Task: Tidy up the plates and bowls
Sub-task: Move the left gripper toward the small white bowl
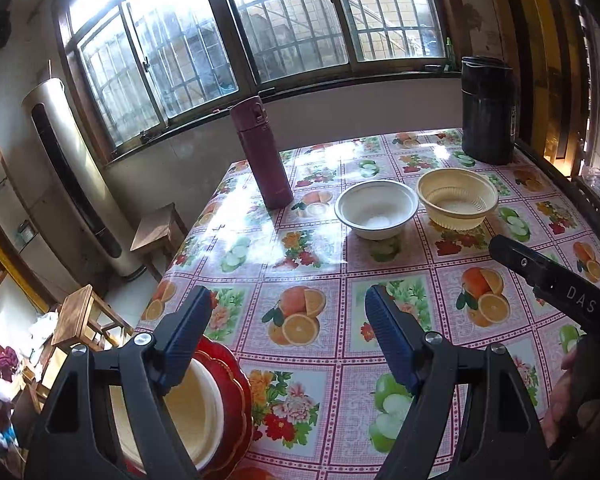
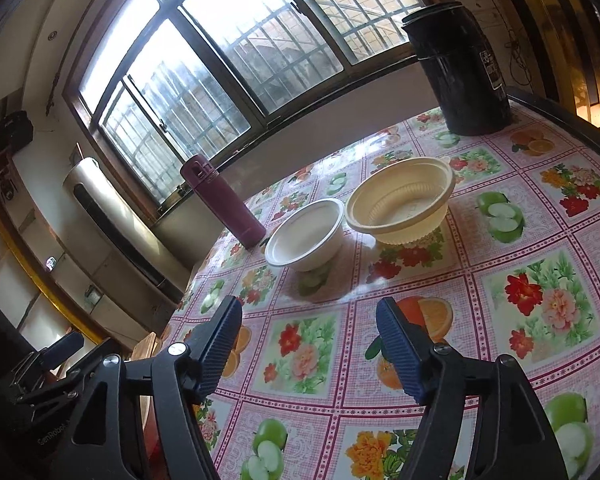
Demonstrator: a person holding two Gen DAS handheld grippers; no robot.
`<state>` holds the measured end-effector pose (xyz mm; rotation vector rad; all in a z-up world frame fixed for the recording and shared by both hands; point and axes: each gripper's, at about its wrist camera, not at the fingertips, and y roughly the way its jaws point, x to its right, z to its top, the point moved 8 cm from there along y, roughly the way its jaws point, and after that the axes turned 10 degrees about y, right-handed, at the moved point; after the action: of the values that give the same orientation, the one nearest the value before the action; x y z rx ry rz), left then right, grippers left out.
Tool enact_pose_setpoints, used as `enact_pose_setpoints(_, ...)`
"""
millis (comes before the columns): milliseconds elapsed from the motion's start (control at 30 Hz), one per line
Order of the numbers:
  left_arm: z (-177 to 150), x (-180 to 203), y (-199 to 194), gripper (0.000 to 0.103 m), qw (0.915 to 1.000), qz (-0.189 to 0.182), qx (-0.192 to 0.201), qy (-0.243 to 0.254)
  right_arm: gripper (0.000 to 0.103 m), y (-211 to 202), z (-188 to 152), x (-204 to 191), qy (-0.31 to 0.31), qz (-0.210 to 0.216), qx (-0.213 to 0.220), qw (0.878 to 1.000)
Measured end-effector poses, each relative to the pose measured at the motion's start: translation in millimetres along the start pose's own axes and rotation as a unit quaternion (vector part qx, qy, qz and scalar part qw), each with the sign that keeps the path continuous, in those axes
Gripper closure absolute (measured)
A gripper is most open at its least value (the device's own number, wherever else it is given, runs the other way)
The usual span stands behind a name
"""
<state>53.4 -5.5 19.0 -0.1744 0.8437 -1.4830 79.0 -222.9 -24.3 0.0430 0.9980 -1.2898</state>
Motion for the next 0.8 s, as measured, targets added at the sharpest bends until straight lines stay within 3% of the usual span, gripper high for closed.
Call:
enact_pose_setpoints(333, 23.6, 30.1, 16.7, 0.023, 0.9993, -0.028, 0.009, -0.020, 0.027, -8.7, 19.2, 25.2, 0.028, -0.012, 0.022, 0.999)
enact_pose_setpoints(567, 39.0, 52.8, 44.2, 0.020, 0.9962, -0.068, 0.022, -0.050, 0.022, -12.1, 29.4, 45.5, 0.048, -0.045, 0.059, 0.996)
enact_pose_setpoints(800, 34.4, 65.2, 76.0, 0.021, 0.9922, -0.096, 0.005, -0.079, 0.020, 1.3, 26.1, 52.0, 0.046, -0.068, 0.047, 0.996)
